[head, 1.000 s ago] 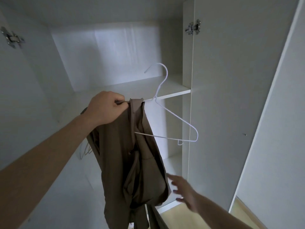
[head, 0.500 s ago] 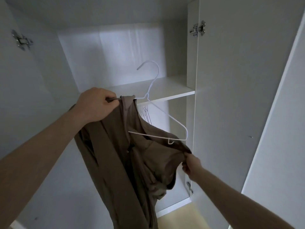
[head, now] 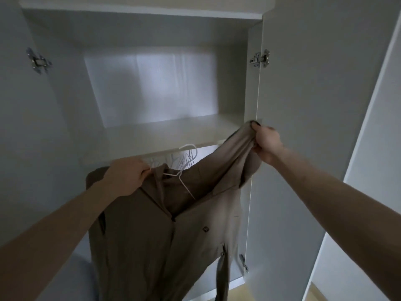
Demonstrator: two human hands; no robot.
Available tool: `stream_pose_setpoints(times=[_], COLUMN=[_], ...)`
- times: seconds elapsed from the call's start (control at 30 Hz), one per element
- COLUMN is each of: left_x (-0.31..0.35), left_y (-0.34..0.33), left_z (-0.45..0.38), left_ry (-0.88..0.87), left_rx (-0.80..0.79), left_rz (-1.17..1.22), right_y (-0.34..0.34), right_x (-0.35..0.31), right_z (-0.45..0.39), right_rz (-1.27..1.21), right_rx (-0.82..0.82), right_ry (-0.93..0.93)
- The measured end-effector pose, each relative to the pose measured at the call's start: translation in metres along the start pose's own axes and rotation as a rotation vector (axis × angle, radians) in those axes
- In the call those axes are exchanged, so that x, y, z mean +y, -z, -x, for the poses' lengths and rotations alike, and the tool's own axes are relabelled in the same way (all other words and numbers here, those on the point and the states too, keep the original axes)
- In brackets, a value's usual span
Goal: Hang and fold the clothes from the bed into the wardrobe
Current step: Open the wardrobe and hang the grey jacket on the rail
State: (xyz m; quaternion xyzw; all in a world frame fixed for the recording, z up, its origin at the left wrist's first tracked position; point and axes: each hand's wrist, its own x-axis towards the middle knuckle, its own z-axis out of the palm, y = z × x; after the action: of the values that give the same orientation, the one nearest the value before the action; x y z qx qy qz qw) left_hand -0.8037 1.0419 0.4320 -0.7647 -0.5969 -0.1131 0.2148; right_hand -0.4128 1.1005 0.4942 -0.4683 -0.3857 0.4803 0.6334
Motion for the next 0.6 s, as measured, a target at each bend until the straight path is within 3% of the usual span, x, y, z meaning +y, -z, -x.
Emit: stream_pose_setpoints(times=[0.07, 0.17, 0.23, 0.3, 0.4, 0.5, 0.57, 0.6], left_x=[0.001, 0.007, 0.011, 0.014, 0.021, 0.025, 0.027, 0.029], left_y=[-0.013, -0.022, -0.022, -0.02, -0.013, -0.006, -0.001, 0.002], left_z=[0.001, 0.0, -0.001, -0.002, 0.002, 0.007, 0.01, 0.011], left_ry=[0.109, 0.27, 0.334, 0.385, 0.4, 0.349, 0.311, 0.298], left_rx=[0.025, 0.061, 0.059, 0.056, 0.114, 0.161, 0.176, 0.181], left_rz=[0.001, 0.145, 0.267, 0.349, 0.434, 0.519, 0.56, 0.574], right_y=[-0.024, -0.051, -0.06, -0.061, -0.054, -0.042, -0.032, -0.028], right_x=[-0.026, -0.044, -0.037, -0.022, 0.01, 0.028, 0.028, 0.028], right_z=[0.026, 0.078, 0.109, 0.135, 0.154, 0.158, 0.148, 0.137], right_rz=[0.032, 0.002, 0.113, 0.344, 1.05, 1.433, 1.407, 1.31], right_rx=[-0.12, -0.402, -0.62, -0.905, -1.257, -1.389, -1.347, -1.239], right_ry=[0.063, 0.14, 0.171, 0.18, 0.31, 0.371, 0.324, 0.331])
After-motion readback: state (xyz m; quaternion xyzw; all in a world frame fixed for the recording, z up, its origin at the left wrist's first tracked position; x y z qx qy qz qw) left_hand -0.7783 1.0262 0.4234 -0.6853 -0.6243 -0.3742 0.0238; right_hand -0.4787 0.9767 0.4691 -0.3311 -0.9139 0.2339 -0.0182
